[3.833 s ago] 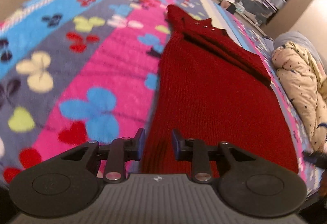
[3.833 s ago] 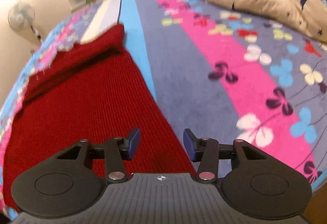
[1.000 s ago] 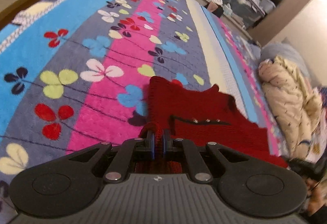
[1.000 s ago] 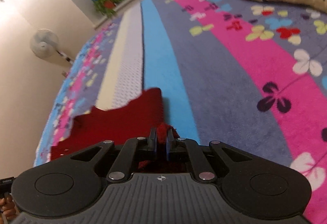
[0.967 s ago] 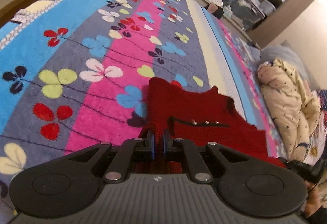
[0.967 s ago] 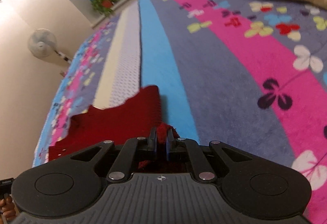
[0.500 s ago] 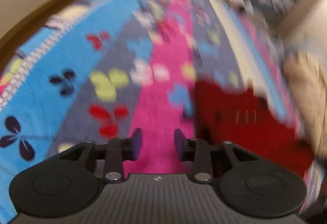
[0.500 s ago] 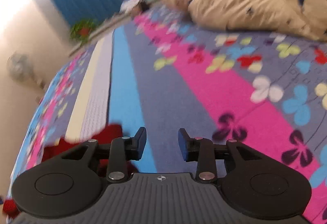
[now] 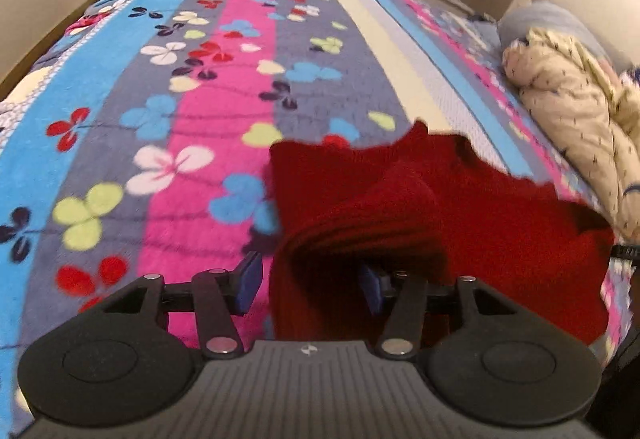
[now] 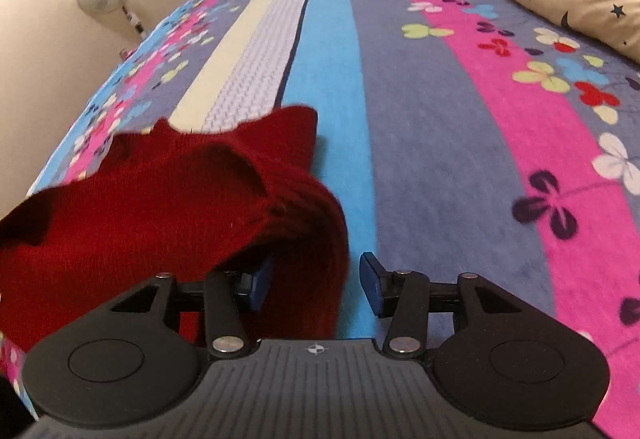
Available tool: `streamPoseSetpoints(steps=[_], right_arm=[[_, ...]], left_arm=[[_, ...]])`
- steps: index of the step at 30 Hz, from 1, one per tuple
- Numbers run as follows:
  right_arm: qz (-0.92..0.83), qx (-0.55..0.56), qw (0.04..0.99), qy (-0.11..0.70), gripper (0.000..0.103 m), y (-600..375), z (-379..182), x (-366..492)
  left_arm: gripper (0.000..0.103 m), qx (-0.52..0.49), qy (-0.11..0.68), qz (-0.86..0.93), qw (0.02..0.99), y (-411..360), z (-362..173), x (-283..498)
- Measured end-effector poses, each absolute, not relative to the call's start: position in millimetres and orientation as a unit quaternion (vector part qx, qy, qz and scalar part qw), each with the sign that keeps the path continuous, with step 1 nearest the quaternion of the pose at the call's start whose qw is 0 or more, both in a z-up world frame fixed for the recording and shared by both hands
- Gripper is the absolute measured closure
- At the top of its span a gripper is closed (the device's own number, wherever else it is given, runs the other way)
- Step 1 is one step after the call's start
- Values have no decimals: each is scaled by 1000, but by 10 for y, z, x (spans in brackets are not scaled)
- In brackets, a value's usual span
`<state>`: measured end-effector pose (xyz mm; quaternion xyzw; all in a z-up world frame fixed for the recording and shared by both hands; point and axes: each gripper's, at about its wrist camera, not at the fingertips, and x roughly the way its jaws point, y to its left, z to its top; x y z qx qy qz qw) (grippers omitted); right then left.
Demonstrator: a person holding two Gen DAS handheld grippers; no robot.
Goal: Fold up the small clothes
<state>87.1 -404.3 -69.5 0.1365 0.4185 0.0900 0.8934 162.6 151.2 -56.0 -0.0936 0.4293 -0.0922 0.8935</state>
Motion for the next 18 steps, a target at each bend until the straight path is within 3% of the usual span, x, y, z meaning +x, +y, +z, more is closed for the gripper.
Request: streamPoseSetpoints(steps=[18], right_arm=[[30, 198, 894, 401, 52, -4032, -829, 1201]], left_arm=[[45, -131, 434, -51, 890, 1576, -744, 2009]])
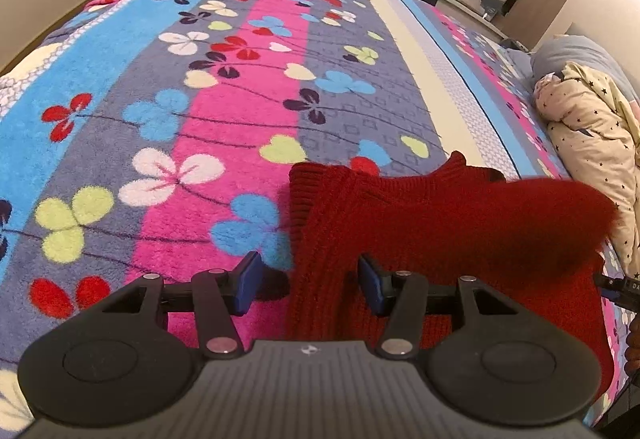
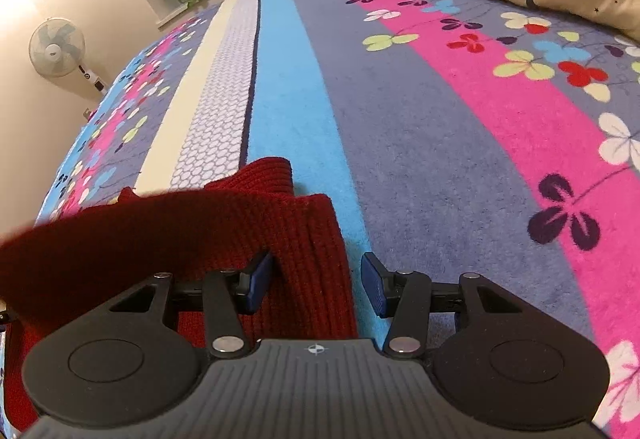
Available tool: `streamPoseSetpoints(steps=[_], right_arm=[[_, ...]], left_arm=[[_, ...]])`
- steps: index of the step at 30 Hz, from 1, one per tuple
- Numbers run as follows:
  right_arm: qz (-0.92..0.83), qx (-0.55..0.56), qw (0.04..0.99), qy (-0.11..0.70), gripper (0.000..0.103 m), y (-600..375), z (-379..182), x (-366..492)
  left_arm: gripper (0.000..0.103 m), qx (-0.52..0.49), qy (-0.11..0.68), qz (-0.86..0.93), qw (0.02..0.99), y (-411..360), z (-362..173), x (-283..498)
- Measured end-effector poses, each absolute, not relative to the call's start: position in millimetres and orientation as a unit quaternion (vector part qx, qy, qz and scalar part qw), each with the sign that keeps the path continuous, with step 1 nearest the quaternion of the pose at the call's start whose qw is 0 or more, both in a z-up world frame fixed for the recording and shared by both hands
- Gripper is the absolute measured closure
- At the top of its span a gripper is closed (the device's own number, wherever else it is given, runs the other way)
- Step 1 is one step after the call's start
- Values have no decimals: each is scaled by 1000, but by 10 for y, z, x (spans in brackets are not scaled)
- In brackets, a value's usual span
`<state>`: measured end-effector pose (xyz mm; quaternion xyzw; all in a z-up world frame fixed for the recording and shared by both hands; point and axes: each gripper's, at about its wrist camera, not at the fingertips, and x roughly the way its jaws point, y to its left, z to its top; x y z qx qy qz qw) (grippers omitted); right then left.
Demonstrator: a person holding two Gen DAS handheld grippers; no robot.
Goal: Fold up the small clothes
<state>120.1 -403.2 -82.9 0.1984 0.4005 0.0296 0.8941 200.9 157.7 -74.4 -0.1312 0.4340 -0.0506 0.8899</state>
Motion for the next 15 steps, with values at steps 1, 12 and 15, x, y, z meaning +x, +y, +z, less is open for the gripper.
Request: streamPoseSetpoints(steps=[1, 12, 15], right_arm=[[30, 198, 894, 401, 52, -4033, -831, 1199], [43, 158, 908, 385, 90, -3874, -765, 1175], [38, 159, 924, 345, 91, -3868, -604, 1108]], left_arm=[[45, -132, 435, -50, 889, 1579, -751, 2013], [90, -110, 441, -73, 888, 1492, -804, 2033], [91, -107, 414, -73, 901, 1518, -684, 1976]])
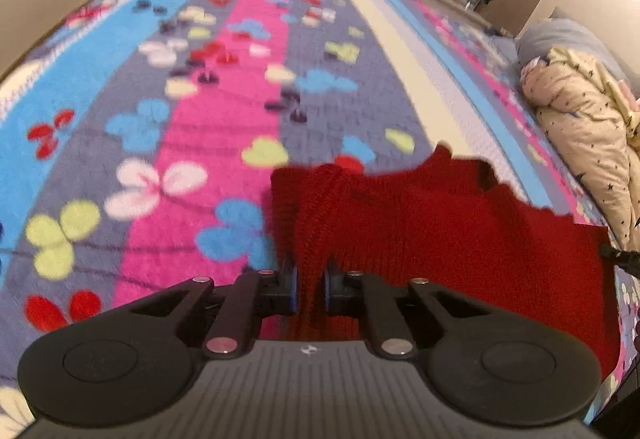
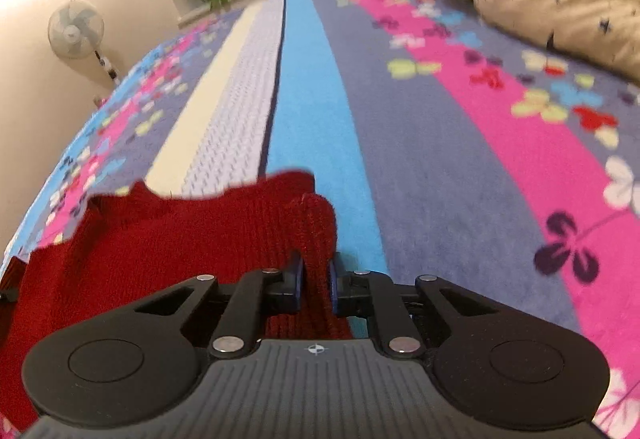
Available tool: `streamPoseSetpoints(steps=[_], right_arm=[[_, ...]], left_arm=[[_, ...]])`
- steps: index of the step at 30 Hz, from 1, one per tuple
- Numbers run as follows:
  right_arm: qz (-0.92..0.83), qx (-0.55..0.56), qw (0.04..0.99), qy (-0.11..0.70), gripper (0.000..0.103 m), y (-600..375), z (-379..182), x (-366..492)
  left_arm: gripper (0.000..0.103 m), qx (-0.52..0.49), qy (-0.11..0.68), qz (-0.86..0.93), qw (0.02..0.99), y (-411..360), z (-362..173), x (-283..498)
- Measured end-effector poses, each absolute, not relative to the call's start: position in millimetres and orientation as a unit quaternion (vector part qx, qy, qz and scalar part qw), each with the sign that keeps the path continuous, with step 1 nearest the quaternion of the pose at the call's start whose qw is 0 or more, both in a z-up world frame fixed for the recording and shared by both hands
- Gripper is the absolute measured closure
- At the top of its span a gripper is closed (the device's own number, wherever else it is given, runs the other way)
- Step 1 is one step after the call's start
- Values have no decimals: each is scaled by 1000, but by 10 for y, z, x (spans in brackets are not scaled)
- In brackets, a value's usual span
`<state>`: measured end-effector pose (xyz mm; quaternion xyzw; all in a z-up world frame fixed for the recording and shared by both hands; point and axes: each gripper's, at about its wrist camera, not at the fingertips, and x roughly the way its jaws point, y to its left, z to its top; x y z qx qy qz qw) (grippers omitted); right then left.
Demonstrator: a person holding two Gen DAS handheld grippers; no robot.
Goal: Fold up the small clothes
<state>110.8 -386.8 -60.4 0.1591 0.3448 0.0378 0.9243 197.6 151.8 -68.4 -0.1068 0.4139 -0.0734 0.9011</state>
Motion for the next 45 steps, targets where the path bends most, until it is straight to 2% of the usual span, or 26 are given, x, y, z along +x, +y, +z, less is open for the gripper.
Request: streamPoseSetpoints(steps=[6, 8, 10, 13, 16, 18, 20, 23, 24, 25, 27, 29, 32, 36, 43, 44, 45], right_arm=[[40, 184, 968, 169, 92, -3939, -137, 844], [24, 164, 977, 136, 92, -3896, -89, 865], [15, 148, 975, 167, 92, -3845, -182, 1045], [-2, 97, 962, 254, 92, -3677, -453, 1376], [-27, 87, 951, 296, 92, -3611, -631, 1550], [-34, 104, 955, 275, 92, -3622, -580, 1527], [-32, 93, 964, 247, 92, -3594, -519, 1504], [-37, 115, 944, 306, 89, -3644, -704, 1618], [-33, 146, 928, 342, 85, -3719, -802, 1656], [-38, 170, 916, 363, 82, -3748, -850, 1653], [-45, 202, 904, 374, 66, -3819, -859, 1577], [-34, 205, 903, 376, 59, -3848, -803, 1437], [-7, 160, 904, 397, 52, -3783, -756, 1172], [38, 111, 904, 412, 49, -3713, -700, 800], [58, 145, 881, 447, 47, -3770, -755, 353], [57, 147, 879, 451, 47, -3763, -770, 318], [54, 150, 876, 455, 48, -3756, -791, 290]], left_arm=[[91, -127, 258, -47, 957, 1623, -273, 1751], [91, -118, 261, -24, 958, 1634, -326, 1803], [91, -104, 320, -3, 942, 1616, -535, 1963], [91, -71, 390, 22, 918, 1517, -834, 2125], [91, -82, 362, 20, 928, 1521, -760, 2091], [91, -95, 324, 8, 941, 1548, -634, 2016], [91, -84, 320, 9, 944, 1524, -619, 2032], [81, -82, 403, 21, 911, 1516, -831, 2165], [74, -85, 424, 24, 901, 1531, -888, 2176], [70, -88, 427, 30, 899, 1544, -880, 2154], [52, -105, 410, 25, 906, 1604, -789, 2068], [44, -132, 407, 10, 904, 1667, -720, 1966], [44, -154, 444, -23, 882, 1692, -721, 1806], [43, -135, 514, -51, 845, 1636, -858, 1575], [45, -148, 516, -63, 841, 1743, -771, 1185], [49, -147, 515, -64, 842, 1734, -754, 1141], [58, -148, 513, -67, 843, 1731, -735, 1096]])
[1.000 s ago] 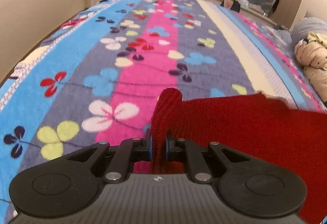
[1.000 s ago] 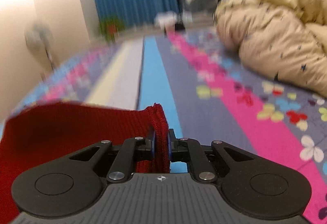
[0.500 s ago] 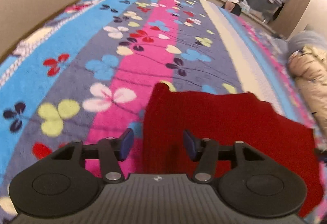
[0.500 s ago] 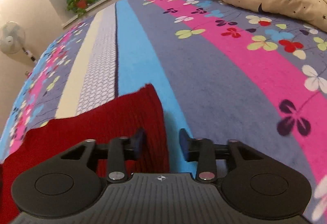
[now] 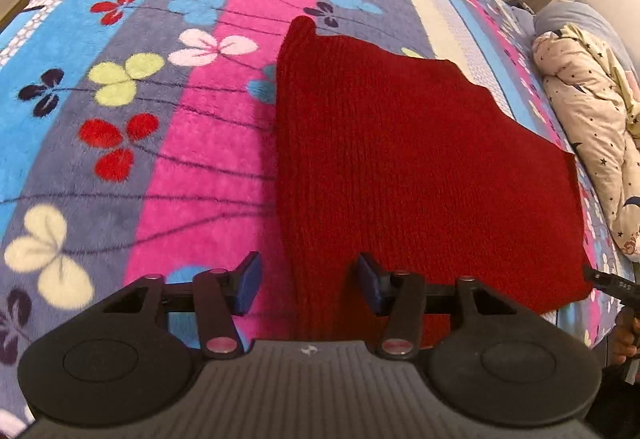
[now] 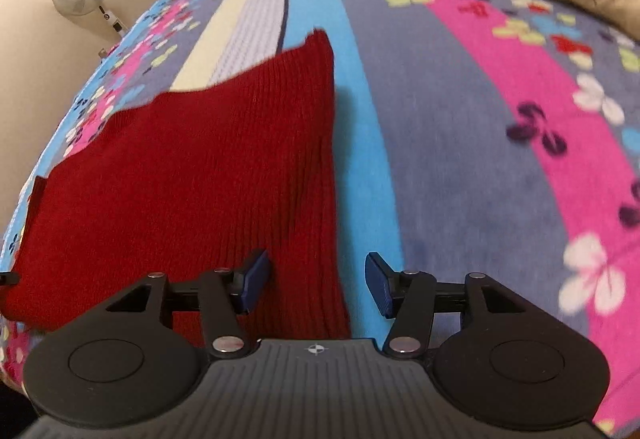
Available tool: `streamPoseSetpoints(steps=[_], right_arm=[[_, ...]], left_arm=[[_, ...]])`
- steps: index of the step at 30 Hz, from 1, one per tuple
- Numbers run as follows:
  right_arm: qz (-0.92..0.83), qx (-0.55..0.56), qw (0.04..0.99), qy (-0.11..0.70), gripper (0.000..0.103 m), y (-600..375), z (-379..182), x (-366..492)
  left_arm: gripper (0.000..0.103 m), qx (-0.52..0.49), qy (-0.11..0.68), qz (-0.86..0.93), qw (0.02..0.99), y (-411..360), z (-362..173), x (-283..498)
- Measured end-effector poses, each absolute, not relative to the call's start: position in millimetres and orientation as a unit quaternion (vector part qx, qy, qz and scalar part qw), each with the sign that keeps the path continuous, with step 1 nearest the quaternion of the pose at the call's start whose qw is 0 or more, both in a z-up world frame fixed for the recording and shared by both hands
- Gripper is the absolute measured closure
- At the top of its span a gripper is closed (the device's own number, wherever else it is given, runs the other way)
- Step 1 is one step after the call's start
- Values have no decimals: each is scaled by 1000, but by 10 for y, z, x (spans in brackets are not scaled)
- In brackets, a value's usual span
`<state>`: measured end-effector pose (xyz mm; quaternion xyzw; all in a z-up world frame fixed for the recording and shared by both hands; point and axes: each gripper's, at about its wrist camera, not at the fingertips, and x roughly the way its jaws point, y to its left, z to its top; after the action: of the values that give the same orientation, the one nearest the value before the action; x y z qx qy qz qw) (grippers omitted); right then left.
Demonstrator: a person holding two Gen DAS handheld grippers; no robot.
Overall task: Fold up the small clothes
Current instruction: 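Grasp the folded sweater edge with both grippers, press it flat, release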
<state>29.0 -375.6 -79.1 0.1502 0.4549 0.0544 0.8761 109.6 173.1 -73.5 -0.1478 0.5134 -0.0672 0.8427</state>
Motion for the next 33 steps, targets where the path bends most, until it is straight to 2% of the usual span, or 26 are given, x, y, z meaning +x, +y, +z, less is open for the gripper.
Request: streamPoseSetpoints(steps=[1, 2, 3, 5, 7, 10, 11, 13, 16, 18, 19, 21, 23, 25, 28, 31, 33], right_arm=[[51, 153, 873, 460, 48, -3745, -815, 269], [48, 155, 870, 465, 49, -3733, -839, 252], [46, 155, 869, 468, 61, -3719, -849, 236], [52, 153, 876, 455, 88, -3664, -804, 176], [44, 144, 895, 421, 89, -3609, -678, 102], [38, 200, 917, 342, 90, -3701, -408, -116], [35, 213, 920, 328, 90, -3736, -353, -177], [20, 219, 918, 331, 90, -3763, -358, -235], [-12, 198, 877, 437, 90, -3722, -715, -40], [-25, 182, 868, 462, 88, -3677, -835, 36], [-26, 174, 874, 453, 88, -3648, -800, 36], [-31, 157, 892, 422, 86, -3593, -670, -21], [-35, 144, 915, 376, 85, -3569, -517, -107], [-27, 134, 930, 342, 85, -3552, -425, -142], [4, 115, 929, 352, 85, -3489, -490, -72], [16, 81, 893, 442, 85, -3377, -776, 108], [8, 65, 887, 457, 86, -3346, -850, 141]], left_arm=[[64, -149, 513, -71, 843, 1717, -741, 1062], [76, -147, 512, -74, 843, 1698, -739, 1027], [86, -142, 510, -73, 845, 1675, -722, 1000], [91, -133, 489, -71, 859, 1650, -648, 950], [91, -149, 454, -73, 875, 1696, -522, 879], [92, -186, 397, -73, 896, 1809, -322, 731], [92, -189, 395, -66, 897, 1822, -304, 701], [91, -179, 441, -36, 879, 1819, -443, 765], [86, -154, 519, -10, 841, 1728, -701, 930], [82, -122, 504, 3, 855, 1646, -634, 937], [82, -110, 479, 7, 871, 1620, -537, 897], [68, -76, 417, 9, 906, 1555, -325, 787], [66, -55, 378, -11, 924, 1456, -200, 714], [66, -40, 373, -39, 926, 1331, -193, 724], [59, -13, 423, -59, 904, 1179, -384, 827], [52, 23, 517, -29, 855, 1103, -753, 960], [44, 44, 503, -28, 863, 1029, -702, 951]])
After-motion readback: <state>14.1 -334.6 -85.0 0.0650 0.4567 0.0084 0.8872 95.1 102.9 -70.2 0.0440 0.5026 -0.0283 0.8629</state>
